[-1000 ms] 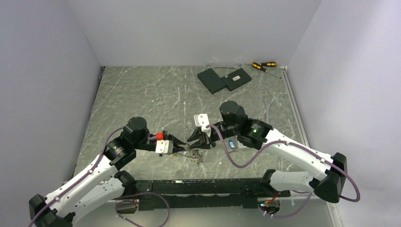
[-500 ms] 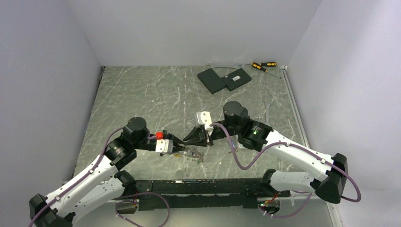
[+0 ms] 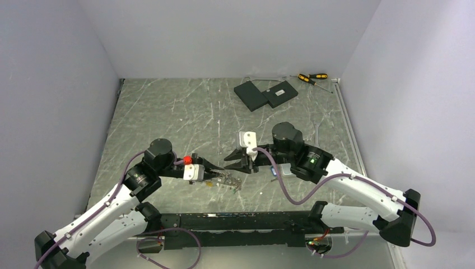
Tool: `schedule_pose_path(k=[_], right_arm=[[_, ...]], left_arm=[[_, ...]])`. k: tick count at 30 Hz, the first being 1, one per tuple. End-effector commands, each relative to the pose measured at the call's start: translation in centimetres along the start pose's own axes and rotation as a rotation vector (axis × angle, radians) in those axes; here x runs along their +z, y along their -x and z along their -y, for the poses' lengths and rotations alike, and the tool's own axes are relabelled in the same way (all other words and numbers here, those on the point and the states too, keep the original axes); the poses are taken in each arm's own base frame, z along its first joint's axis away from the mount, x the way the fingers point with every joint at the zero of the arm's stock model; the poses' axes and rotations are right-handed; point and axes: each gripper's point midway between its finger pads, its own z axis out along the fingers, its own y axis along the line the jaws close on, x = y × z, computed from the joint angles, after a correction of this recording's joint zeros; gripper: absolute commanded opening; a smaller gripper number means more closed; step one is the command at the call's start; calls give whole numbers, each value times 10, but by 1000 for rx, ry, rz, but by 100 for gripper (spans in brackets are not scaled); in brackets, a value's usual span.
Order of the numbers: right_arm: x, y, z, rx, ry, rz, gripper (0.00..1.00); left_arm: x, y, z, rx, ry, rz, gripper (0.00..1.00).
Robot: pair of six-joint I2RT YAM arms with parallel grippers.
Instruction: Put the keys on the keyring
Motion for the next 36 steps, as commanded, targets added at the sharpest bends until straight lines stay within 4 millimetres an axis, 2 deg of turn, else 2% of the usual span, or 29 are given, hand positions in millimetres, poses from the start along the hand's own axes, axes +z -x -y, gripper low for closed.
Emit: schedule_pose_path(k=[1,9,14,19,31,36], right_arm=[[-13,23,2,-38,-36,38,33],[-11,21,-5,-6,-3,29,46],[-6,28,-13,10,28,37,47],[-2,28,-10,44,-9,52,49],[10,-2,1,74,-68,-7,48],[8,-6,1,77,-73,-21,47]], left_arm=[[-1,19,-7,50,17,58,0],[-2,17,-8,33,26,49,0],[-2,13,-13,12,53,30,0],[-2,13,-16,3,68,25,0],[-5,22,-14,19,78,63,0],[-7,23,-15,16,91,64,0]])
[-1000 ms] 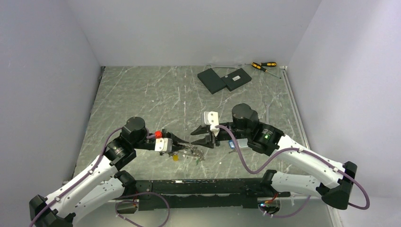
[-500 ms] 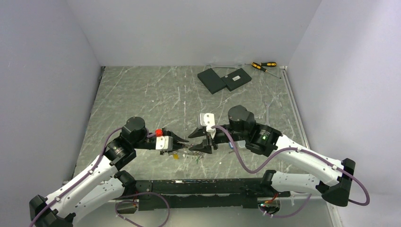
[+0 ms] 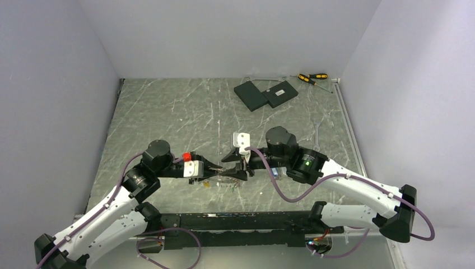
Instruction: Put the keys on the keyring
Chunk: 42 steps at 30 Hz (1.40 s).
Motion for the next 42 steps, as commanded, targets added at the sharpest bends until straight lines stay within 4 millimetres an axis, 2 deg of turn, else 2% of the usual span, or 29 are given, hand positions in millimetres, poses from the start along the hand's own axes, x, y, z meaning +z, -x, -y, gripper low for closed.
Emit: schedule_pose_path(k=[1,9,15,19,28,36,39,42], right_arm=[[-2,3,5,-19,-31,18,47],[-11,1,-3,-26,-17,16,48],[-14,3,6,-32,-73,17,48],[-11,7,15,-22,-109,22,44],[-2,23,14,-3,-76,71,39],[7,21,26,3,-146,115,34],[6,23,31,0,-187,138,32],[-4,36,37,-15,-241,198,29]], left_arm=[[-2,28,-7,76,25,86,0],[-4,34,-11,88,44,105,0],[-4,35,-10,90,39,113,0],[-4,35,-10,87,38,111,0],[-3,33,-11,69,37,106,0],[-3,40,-11,52,43,145,0],[-3,44,-12,50,44,171,0],[-3,41,-11,45,40,159,0]])
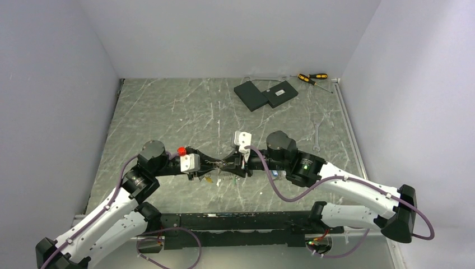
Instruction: Put the keys on the keyring
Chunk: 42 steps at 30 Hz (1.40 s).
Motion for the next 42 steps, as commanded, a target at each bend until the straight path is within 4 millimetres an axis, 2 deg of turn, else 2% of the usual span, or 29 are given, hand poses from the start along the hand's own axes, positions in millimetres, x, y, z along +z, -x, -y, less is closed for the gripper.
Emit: schedule_pose_path(k=[1,5,8,11,18,21,27,33,34,36,37,39,42], right_arm=[[-10,55,24,-67,-151,223,28],[-21,72,29,-81,-204,310,26],[-18,77,26,-77,-182,342,23],[-13,77,24,-63,-156,346,20],[5,74,0,-51,5,327,20],[7,77,-6,-46,45,348,15],[10,82,-9,-3,63,385,0],[16,71,-1,30,30,304,0],[17,70,2,37,17,287,0],[20,65,6,61,-1,246,0],[22,63,8,68,-9,231,0],[22,59,10,89,-22,212,0],[19,58,12,116,-42,200,0]], left_arm=[[2,35,8,68,-63,114,0],[3,36,9,63,-79,123,0],[3,38,10,57,-82,135,0],[3,38,9,53,-77,139,0],[3,38,7,37,-80,151,0],[3,36,7,30,-88,141,0],[4,33,7,24,-104,128,0],[2,38,9,31,-101,147,1],[2,38,10,33,-102,152,5],[2,40,10,34,-103,160,22],[2,41,9,37,-97,160,33],[0,42,6,44,-72,160,46],[-4,44,3,69,-32,164,55]])
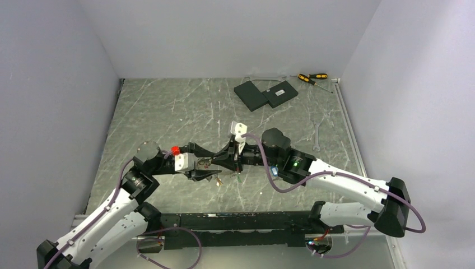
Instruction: Put the keys on the keyring
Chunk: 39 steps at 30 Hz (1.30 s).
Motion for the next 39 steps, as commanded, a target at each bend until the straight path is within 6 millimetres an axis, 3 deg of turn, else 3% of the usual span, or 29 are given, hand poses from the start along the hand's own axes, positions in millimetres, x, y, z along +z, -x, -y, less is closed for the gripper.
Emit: schedule_pose_path(k=[1,11,18,24,33,37,39], right_arm=[[-1,26,5,20,-54,44,0],[-15,35,17,74,-159,32,0],[-21,38,23,108,-203,16,0],[-27,38,29,127,-252,18,0],[-29,35,31,124,-266,4,0],[-31,33,33,120,-282,5,0],[-32,31,35,119,-295,3,0]], left_arm=[[-3,26,3,87,4,75,57],[-13,28,11,210,-56,-21,48],[-22,22,13,244,-77,-109,48],[-17,31,6,204,-61,-103,36],[-23,36,-5,229,12,-135,41],[-26,38,-25,150,112,-191,37],[-23,40,-24,101,114,-176,37]])
